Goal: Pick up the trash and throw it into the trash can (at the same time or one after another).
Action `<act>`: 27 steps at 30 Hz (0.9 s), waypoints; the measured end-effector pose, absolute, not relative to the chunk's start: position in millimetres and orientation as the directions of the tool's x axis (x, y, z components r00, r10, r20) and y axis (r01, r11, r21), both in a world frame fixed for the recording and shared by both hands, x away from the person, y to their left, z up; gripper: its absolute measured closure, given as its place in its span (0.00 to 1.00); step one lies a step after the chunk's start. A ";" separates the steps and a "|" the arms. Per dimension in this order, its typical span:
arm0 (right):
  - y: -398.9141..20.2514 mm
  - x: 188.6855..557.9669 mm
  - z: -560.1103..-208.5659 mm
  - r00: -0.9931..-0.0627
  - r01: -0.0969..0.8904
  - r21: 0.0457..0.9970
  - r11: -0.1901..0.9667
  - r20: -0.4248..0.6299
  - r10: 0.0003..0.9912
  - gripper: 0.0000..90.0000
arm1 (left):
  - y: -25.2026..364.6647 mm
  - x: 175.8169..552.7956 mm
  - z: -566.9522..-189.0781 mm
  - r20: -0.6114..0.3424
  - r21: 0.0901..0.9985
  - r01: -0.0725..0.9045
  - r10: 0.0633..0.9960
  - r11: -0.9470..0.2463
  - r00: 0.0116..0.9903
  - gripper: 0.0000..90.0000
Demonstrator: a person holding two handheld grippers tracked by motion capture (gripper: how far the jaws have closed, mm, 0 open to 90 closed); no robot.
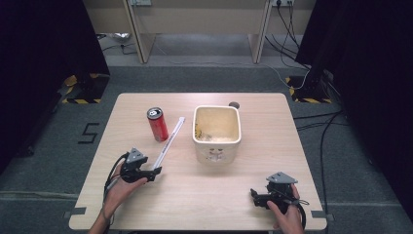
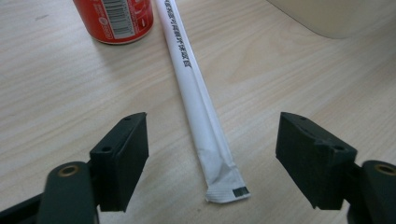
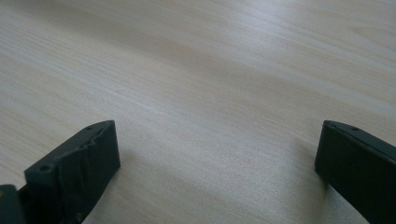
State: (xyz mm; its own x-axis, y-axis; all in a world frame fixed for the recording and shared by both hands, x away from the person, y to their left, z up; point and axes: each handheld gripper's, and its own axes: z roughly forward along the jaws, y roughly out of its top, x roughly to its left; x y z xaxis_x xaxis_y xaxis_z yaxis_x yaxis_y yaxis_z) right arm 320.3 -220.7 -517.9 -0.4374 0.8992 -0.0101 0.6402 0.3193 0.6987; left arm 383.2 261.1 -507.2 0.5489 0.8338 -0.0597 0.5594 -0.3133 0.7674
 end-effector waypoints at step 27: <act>-220.6 319.8 -517.9 -0.444 0.638 0.699 0.324 -0.011 0.896 0.00 | 248.3 399.3 -513.9 -0.018 0.732 0.551 0.797 -0.401 0.603 0.77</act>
